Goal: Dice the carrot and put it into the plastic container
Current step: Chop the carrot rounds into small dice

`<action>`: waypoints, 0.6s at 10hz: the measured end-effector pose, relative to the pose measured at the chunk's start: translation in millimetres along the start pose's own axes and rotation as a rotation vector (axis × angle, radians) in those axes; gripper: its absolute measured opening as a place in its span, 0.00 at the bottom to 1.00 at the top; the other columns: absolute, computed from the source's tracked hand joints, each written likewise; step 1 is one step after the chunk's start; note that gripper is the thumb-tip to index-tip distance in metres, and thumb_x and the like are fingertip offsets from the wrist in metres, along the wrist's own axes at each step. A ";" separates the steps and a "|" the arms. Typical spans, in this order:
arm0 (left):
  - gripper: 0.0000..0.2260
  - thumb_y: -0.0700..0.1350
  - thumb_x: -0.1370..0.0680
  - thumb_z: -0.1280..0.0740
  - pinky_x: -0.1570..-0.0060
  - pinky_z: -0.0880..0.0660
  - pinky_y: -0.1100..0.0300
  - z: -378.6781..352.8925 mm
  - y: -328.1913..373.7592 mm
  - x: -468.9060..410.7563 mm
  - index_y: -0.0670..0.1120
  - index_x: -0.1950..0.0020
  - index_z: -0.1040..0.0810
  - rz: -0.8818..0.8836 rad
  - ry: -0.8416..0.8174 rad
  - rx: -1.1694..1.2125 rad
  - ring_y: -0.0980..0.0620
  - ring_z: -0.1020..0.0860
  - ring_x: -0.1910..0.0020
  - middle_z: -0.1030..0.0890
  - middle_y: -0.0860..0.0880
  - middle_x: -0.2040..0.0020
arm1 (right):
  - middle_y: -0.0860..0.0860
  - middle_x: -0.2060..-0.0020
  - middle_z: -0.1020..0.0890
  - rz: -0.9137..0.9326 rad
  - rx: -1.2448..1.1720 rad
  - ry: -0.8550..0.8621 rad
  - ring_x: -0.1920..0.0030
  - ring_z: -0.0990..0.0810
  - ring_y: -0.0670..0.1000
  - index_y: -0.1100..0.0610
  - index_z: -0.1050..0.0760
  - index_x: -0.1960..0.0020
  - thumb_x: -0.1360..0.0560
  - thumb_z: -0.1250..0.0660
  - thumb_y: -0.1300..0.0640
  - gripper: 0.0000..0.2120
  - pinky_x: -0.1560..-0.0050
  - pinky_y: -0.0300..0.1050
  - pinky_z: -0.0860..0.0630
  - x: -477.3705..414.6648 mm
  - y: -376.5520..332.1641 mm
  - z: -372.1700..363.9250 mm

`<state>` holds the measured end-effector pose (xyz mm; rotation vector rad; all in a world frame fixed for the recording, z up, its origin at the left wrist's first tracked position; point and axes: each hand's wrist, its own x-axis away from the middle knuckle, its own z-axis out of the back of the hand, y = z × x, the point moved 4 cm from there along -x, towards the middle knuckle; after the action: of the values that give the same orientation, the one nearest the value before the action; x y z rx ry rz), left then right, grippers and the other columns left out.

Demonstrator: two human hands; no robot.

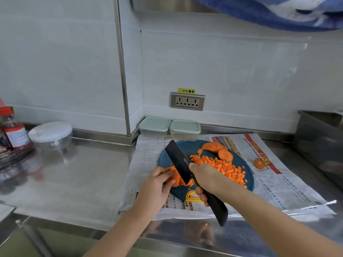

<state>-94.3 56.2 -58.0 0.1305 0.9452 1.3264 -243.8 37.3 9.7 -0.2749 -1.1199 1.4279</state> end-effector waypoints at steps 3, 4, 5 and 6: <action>0.15 0.44 0.22 0.34 0.49 0.35 0.81 -0.1 0.0 0.0 0.47 0.35 0.23 0.003 -0.007 0.023 0.60 0.25 0.48 0.23 0.52 0.44 | 0.53 0.78 0.28 -0.063 0.039 -0.080 0.81 0.31 0.50 0.60 0.34 0.64 0.18 0.51 0.46 0.23 0.78 0.36 0.31 -3.3 3.0 -1.7; 0.16 0.44 0.22 0.34 0.48 0.36 0.81 -0.9 -1.9 -1.7 0.47 0.34 0.23 0.026 -0.003 0.033 0.60 0.26 0.47 0.23 0.51 0.43 | 0.52 0.80 0.27 -0.047 -0.034 -0.159 0.82 0.30 0.49 0.60 0.33 0.63 0.17 0.49 0.51 0.19 0.80 0.34 0.31 -1.4 1.7 -1.2; 0.15 0.43 0.22 0.34 0.48 0.35 0.80 -0.8 -2.5 -2.9 0.47 0.35 0.23 0.041 0.005 0.055 0.59 0.26 0.46 0.23 0.51 0.42 | 0.53 0.73 0.29 0.040 0.074 -0.075 0.77 0.31 0.50 0.56 0.35 0.62 0.17 0.50 0.58 0.16 0.77 0.38 0.33 2.9 -7.6 -0.2; 0.14 0.41 0.23 0.32 0.49 0.34 0.80 -1.3 -3.4 -2.8 0.46 0.37 0.21 0.043 0.014 0.075 0.56 0.24 0.47 0.22 0.50 0.45 | 0.53 0.76 0.29 -0.014 0.021 -0.110 0.79 0.31 0.49 0.58 0.35 0.63 0.17 0.49 0.58 0.16 0.79 0.36 0.33 -2.3 -7.9 -1.3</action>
<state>-92.4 52.2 -59.4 0.2000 1.0094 1.3330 -237.3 34.3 13.9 -0.1745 -1.1925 1.4556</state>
